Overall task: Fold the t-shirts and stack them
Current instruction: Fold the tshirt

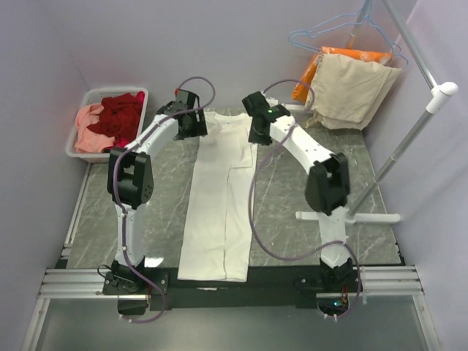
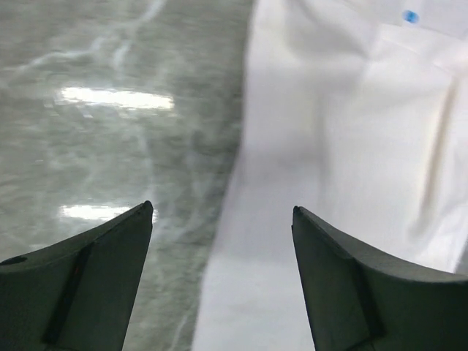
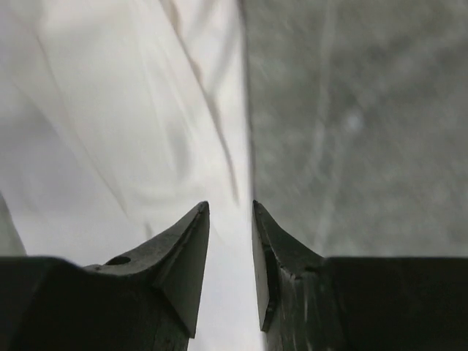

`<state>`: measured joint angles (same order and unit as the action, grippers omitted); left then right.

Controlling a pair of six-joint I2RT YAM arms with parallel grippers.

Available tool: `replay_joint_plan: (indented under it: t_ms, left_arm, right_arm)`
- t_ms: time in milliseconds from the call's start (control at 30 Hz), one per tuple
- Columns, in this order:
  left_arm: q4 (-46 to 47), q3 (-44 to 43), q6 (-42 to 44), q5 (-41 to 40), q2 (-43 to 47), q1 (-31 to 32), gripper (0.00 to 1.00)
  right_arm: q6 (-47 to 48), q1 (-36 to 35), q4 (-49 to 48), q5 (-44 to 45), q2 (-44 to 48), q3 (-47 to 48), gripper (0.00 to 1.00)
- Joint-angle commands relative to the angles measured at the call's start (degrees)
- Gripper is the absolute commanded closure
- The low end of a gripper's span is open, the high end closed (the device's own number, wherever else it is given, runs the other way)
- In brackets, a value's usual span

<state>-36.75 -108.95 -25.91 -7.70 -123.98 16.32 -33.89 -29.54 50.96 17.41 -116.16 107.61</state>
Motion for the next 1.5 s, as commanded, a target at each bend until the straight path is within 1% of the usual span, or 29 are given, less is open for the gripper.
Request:
replay_joint_plan:
  t_ms: [0, 67, 100, 133, 200, 233, 267, 300, 333, 367, 533, 633, 767, 867, 1033, 1167, 1267, 1300, 1333, 1367, 1433, 1467]
  left_arm:
    - [3.7, -2.5, 0.6, 1.6, -1.0, 1.9, 0.18]
    - [5.8, -3.4, 0.3, 1.6, -2.5, 2.5, 0.18]
    - [6.9, -3.5, -0.4, 0.7, -2.9, 2.6, 0.19]
    - [8.3, -3.9, -1.0, 0.4, -3.5, 2.8, 0.18]
    - [9.0, -6.7, -2.0, -1.0, -5.7, 2.9, 0.18]
    - [9.1, -8.0, -2.1, -1.5, -6.7, 3.0, 0.18]
    - [8.5, -11.1, -2.3, -2.1, -9.0, 2.9, 0.18]
    - [8.3, -12.5, -2.6, -2.2, -10.0, 3.0, 0.18]
    - [8.1, -13.7, -2.7, -1.6, -12.1, 3.0, 0.18]
    - [7.8, -15.4, -3.0, -1.5, -12.9, 3.1, 0.18]
    - [9.9, -15.2, -4.6, -0.7, -15.2, 3.2, 0.18]
    - [11.7, -15.9, -5.5, -0.5, -16.4, 3.2, 0.17]
    - [12.8, -19.1, -6.3, 0.1, -19.1, 3.2, 0.17]
    - [11.9, -22.0, -6.9, -2.0, -21.4, 3.3, 0.17]
    - [12.6, -23.5, -5.6, -7.1, -23.3, 3.1, 0.16]
    - [12.3, -22.1, -5.6, -7.8, -23.2, 3.1, 0.16]
    - [12.2, -21.1, -4.8, -8.6, -23.0, 3.1, 0.16]
    - [12.2, -21.0, -4.5, -8.6, -22.8, 3.1, 0.16]
    - [12.2, -21.0, -4.5, -8.5, -22.8, 3.0, 0.16]
    - [12.4, -20.9, -4.4, -7.9, -22.6, 2.8, 0.16]
    - [12.3, -21.1, -4.7, -6.8, -22.6, 2.5, 0.16]
    - [12.5, -21.2, -4.8, -6.1, -22.6, 2.1, 0.16]
  right_arm:
    - [4.2, -0.9, 3.6, -0.4, -16.7, 19.1, 0.64]
    - [5.2, -0.6, 0.3, -1.1, -18.5, 21.6, 0.66]
    - [5.7, -0.5, -1.7, -1.8, -18.5, 20.9, 0.66]
    - [5.3, -0.3, -5.7, -2.6, -18.2, 18.5, 0.69]
    - [4.1, 0.4, -9.5, -4.7, -17.0, 15.8, 0.74]
    - [3.6, 0.7, -13.1, -6.5, -16.5, 13.1, 0.83]
    - [3.2, 0.9, -14.6, -7.3, -16.2, 12.1, 0.89]
    - [3.7, 1.1, -16.1, -8.4, -15.9, 11.4, 0.93]
    - [3.9, 1.2, -17.7, -9.0, -15.8, 11.0, 1.0]
    - [4.3, 1.2, -18.3, -9.1, -15.9, 11.0, 1.0]
    - [4.7, 1.7, -20.8, -9.2, -17.2, 12.1, 1.0]
    - [4.0, 2.6, -22.4, -11.2, -18.0, 13.0, 1.0]
    - [3.0, 4.0, -23.5, -13.7, -19.8, 14.8, 1.0]
    - [1.6, 5.4, -22.7, -14.6, -22.2, 17.5, 1.0]
    - [-1.2, 8.2, -24.9, -17.2, -23.0, 17.3, 1.0]
    - [-3.4, 10.1, -25.5, -22.3, -25.5, 19.2, 1.0]
    - [-3.9, 10.6, -25.1, -25.3, -27.3, 21.1, 0.95]
    - [-3.7, 10.6, -25.4, -26.2, -27.5, 21.1, 0.9]
    - [-3.6, 10.6, -25.6, -26.7, -27.7, 21.1, 0.88]
    - [-3.4, 10.6, -25.5, -26.6, -28.0, 21.1, 0.82]
    - [-2.9, 10.6, -25.5, -26.5, -28.4, 21.1, 0.77]
    - [-2.9, 10.7, -25.4, -26.5, -28.5, 21.3, 0.71]
